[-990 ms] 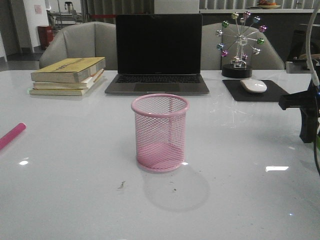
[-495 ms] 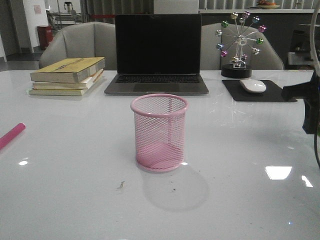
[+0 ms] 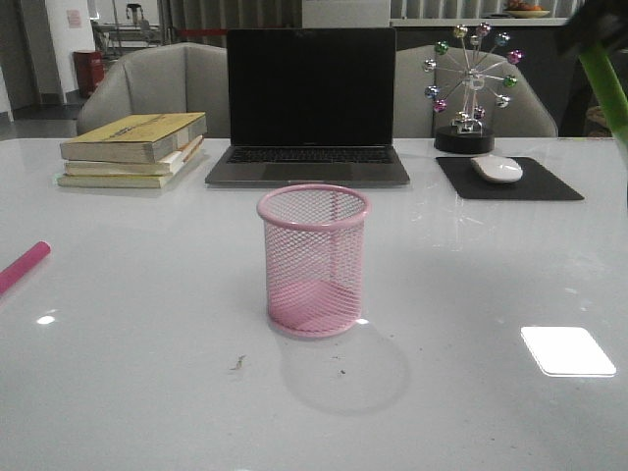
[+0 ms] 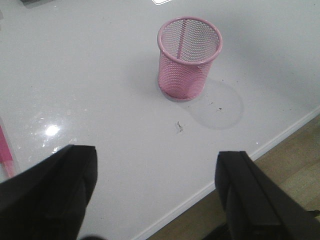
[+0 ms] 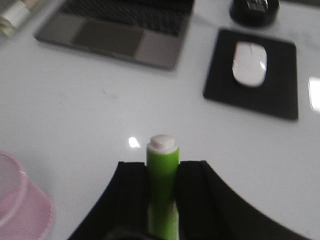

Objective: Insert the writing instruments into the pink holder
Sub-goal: 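Lift the green marker and carry it over the pink mesh holder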

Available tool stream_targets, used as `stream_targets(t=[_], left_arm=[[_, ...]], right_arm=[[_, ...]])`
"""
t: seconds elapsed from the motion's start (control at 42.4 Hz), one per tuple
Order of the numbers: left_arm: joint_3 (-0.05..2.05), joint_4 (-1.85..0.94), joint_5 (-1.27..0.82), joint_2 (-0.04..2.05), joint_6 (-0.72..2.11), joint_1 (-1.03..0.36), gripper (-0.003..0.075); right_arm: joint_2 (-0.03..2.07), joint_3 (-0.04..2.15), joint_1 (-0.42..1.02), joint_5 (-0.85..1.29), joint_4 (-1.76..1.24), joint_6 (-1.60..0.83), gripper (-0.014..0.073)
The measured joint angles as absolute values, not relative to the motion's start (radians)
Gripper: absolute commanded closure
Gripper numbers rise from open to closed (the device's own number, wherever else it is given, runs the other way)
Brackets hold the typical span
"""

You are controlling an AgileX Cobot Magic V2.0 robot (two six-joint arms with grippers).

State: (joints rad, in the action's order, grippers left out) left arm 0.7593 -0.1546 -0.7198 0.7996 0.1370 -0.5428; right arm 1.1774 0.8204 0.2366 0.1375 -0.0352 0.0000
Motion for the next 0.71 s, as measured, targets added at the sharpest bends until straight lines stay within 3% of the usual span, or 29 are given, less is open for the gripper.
stream_targets(t=[0.188, 0.377, 0.707], left_arm=[[0.759, -0.155, -0.72, 0.8, 0.137, -0.543, 0.0171], [0.759, -0.155, -0.72, 0.8, 0.137, -0.543, 0.0171], [0.759, -0.155, -0.72, 0.8, 0.137, -0.543, 0.0171]], right_arm=[[1.093, 0.725, 0.431, -0.124, -0.036, 0.0, 0.0412], [1.185, 0.72, 0.581, -0.35, -0.032, 0.0, 0.0412], [1.512, 0.72, 0.625, -0.749, -0.024, 0.0, 0.0411]])
